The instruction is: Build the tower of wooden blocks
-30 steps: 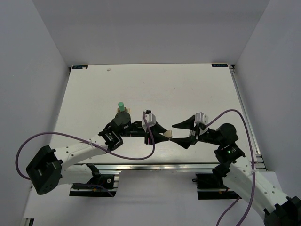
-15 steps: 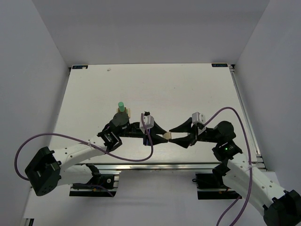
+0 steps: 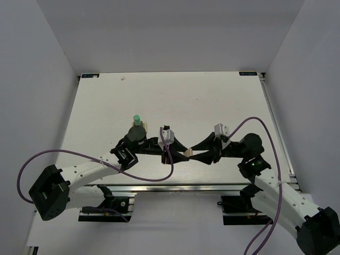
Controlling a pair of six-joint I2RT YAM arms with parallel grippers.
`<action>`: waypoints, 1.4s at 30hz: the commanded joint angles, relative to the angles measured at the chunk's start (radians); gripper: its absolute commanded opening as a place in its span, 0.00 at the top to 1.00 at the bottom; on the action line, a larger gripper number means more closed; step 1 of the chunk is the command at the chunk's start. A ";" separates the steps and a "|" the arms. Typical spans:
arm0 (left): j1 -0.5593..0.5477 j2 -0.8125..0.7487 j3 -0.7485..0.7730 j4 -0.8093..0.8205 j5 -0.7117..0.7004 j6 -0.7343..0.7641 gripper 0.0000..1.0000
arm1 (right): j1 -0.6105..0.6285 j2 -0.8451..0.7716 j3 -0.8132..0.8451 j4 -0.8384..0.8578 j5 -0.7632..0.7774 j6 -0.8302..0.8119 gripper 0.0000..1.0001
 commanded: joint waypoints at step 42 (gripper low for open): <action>0.003 -0.261 0.135 -0.723 -1.294 -0.347 0.02 | 0.094 0.998 0.822 -1.188 1.126 -0.138 1.00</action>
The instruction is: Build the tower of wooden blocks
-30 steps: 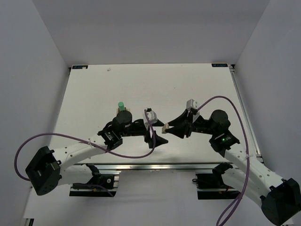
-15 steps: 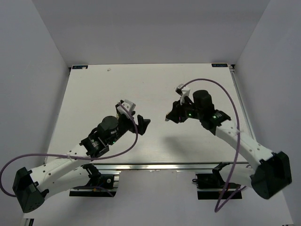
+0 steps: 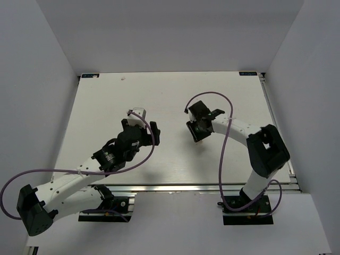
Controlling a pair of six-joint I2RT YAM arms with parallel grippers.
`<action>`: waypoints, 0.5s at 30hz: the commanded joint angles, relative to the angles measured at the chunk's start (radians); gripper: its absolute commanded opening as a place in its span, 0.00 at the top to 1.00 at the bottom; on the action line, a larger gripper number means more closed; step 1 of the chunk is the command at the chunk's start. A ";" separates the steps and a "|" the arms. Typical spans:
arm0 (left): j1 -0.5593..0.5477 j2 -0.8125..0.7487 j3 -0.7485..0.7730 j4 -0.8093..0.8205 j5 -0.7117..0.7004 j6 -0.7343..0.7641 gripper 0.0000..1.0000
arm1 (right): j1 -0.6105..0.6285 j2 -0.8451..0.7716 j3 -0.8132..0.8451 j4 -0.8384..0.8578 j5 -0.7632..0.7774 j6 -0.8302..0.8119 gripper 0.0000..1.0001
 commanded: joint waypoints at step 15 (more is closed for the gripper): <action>0.005 -0.034 0.033 -0.009 0.129 0.026 0.02 | 0.148 0.148 0.080 0.131 -0.027 -0.200 0.79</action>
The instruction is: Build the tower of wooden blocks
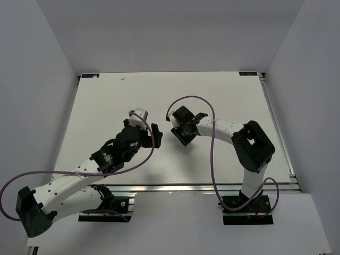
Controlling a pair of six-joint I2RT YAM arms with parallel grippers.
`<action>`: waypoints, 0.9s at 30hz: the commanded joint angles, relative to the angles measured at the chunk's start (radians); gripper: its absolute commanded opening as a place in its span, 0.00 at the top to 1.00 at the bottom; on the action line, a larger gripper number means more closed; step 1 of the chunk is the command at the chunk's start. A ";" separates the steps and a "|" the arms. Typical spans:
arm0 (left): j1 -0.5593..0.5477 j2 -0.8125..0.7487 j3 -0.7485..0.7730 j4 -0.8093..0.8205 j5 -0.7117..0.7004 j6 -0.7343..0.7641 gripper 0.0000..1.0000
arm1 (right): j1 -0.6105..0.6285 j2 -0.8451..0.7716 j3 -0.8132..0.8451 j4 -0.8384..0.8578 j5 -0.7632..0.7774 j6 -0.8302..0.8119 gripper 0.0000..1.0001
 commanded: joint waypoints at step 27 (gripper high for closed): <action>0.005 0.335 0.287 0.074 0.607 0.495 0.02 | -0.264 -0.372 -0.279 0.308 -0.318 0.162 0.11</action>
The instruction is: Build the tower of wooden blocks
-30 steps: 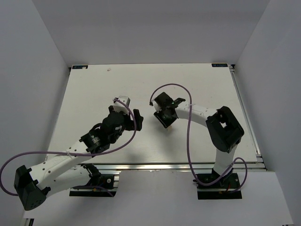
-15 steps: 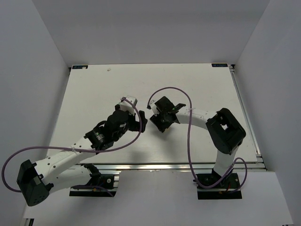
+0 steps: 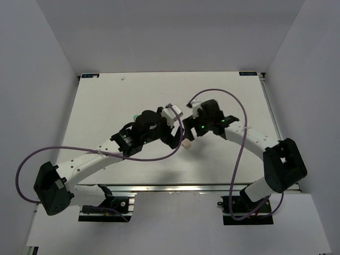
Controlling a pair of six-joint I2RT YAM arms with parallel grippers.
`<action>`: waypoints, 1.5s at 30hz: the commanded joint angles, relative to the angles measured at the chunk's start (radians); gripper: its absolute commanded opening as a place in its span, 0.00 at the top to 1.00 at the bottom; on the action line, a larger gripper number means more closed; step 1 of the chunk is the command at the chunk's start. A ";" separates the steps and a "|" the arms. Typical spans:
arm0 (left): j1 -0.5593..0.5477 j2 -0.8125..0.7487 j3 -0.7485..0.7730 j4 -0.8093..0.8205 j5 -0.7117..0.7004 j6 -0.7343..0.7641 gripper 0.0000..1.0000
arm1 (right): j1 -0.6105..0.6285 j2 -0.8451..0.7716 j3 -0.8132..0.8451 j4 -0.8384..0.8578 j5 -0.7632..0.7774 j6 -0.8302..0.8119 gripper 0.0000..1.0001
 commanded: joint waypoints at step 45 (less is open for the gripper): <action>0.124 1.039 0.934 -0.860 0.653 1.244 0.11 | -0.500 -0.392 -0.200 -0.042 -0.177 0.256 0.12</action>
